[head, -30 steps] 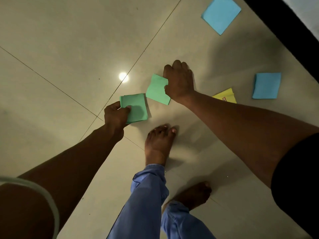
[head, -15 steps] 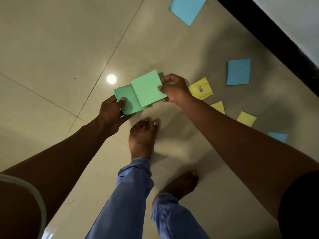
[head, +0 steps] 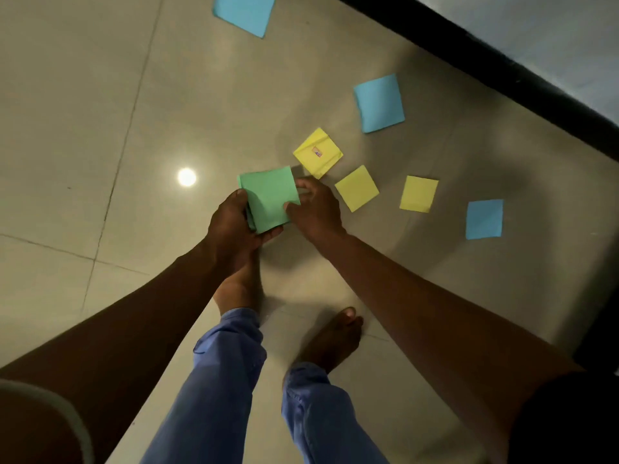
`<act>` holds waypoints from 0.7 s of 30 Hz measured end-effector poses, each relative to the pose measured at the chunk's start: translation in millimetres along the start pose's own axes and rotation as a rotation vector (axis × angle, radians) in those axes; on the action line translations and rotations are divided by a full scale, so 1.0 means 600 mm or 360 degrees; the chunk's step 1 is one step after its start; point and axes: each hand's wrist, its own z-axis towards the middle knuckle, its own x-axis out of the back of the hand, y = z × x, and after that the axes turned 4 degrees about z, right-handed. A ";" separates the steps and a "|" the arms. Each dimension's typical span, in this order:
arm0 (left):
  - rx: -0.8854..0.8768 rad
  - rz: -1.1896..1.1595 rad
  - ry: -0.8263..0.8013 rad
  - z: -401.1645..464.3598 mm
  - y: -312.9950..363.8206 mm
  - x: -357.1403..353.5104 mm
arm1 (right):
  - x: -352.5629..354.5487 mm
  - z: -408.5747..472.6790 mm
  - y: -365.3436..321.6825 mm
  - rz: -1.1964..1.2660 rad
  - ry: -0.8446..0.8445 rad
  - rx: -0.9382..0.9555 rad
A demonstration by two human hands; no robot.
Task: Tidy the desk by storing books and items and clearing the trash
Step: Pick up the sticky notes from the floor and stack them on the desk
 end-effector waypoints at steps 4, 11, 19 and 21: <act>0.0034 0.0046 -0.0066 0.001 -0.020 -0.034 | 0.023 -0.017 0.032 -0.0072 0.0047 0.0067; -0.0171 0.0412 0.0031 0.003 -0.063 -0.095 | 0.080 -0.031 0.084 -0.0281 0.0054 0.0129; -0.0123 0.0545 -0.0119 0.038 -0.100 -0.163 | 0.270 0.035 0.221 -0.0603 0.0481 -0.0158; -0.0107 0.0552 -0.0168 0.047 -0.117 -0.180 | 0.329 0.057 0.260 -0.0643 0.0593 -0.0271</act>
